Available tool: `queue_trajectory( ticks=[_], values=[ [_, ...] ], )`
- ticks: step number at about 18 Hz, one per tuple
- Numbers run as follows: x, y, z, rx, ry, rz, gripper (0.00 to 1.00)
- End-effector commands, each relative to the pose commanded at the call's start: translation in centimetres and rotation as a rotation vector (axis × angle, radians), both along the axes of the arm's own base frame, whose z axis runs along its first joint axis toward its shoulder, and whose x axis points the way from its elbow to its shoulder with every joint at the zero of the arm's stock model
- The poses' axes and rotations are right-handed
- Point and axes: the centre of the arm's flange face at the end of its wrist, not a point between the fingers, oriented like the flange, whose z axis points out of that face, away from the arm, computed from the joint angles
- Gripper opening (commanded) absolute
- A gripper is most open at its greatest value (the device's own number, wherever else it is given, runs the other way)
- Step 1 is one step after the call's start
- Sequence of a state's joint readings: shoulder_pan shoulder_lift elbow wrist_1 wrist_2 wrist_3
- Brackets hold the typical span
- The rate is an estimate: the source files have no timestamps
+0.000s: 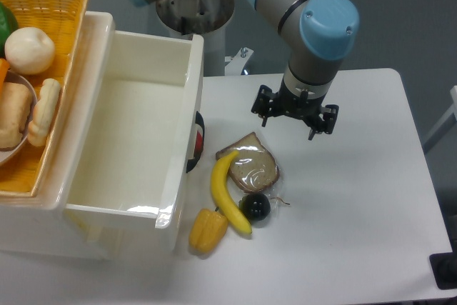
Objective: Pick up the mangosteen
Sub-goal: 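Move the open gripper down toward the dark round mangosteen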
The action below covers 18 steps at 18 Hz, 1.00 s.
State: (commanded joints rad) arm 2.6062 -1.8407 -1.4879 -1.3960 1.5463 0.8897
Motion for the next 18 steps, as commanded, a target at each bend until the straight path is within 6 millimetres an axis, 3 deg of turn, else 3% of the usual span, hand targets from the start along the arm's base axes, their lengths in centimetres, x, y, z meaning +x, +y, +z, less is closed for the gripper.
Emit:
queue_trajectory(
  ticks=[4,8,18],
  values=[
    [-0.1,0.9,-0.9,0.002,-0.011,-0.001,1.00],
    [-0.2,2.4,-4.1,-0.021,-0.054,0.020,1.00],
    [-0.3,7.2,-9.9,0.022,-0.045,0.370,1.00]
  ],
)
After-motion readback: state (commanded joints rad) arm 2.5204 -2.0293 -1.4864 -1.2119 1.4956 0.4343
